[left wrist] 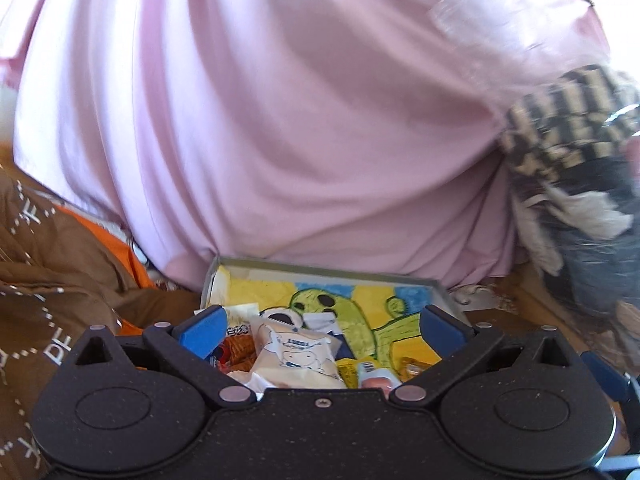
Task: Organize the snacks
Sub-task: 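Open both tools to drop the toast bag and sausages into the tray, then move both tools back toward the orange and wrapped rice cake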
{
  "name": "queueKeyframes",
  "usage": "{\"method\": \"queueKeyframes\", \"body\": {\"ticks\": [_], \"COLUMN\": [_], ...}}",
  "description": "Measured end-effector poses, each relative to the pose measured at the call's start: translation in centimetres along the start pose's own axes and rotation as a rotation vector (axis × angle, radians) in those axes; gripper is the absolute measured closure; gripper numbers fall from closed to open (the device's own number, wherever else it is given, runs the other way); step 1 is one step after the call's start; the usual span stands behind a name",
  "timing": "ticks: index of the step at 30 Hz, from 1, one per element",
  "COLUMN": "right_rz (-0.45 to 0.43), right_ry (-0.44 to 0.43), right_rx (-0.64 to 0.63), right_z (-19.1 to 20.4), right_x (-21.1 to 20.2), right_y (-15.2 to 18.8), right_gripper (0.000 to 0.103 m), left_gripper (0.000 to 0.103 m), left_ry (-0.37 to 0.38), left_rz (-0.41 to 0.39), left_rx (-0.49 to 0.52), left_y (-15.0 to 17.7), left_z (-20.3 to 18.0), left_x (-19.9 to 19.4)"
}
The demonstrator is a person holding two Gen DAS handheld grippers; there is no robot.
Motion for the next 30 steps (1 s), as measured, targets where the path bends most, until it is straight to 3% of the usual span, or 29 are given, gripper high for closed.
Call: {"method": "queueKeyframes", "body": {"ticks": [5,10,19,30], "right_rz": [-0.045,-0.037,0.06,0.258], "right_ry": [0.022,0.031,0.048,0.046], "right_rx": [-0.003,0.005,0.081,0.113], "right_z": [-0.1,0.0,0.8,2.3], "right_x": [-3.9,-7.0,-10.1,-11.2], "right_y": [-0.1,0.1,4.0,11.2], "right_gripper": [0.0,0.0,0.0,0.0], "left_gripper": [0.001,0.001,0.001,0.001], "left_ry": [0.015,0.018,-0.013,-0.039], "left_rz": [-0.053,-0.061,0.001,0.178], "left_rx": [0.023,0.01,0.048,0.076], "left_y": [1.5,3.6,8.9,16.3], "left_z": [-0.5,0.1,2.2,4.4], "left_x": [-3.7,-6.6,-9.7,-9.6]}}
Point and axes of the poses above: each gripper's, at about its wrist camera, not at the fingertips, and x roughly the way its jaws point, z to its left, y to its underside, the point moved 4 cm from there along x, roughly the way its jaws point, and after that the axes turned 12 degrees about z, right-handed, at the moved point
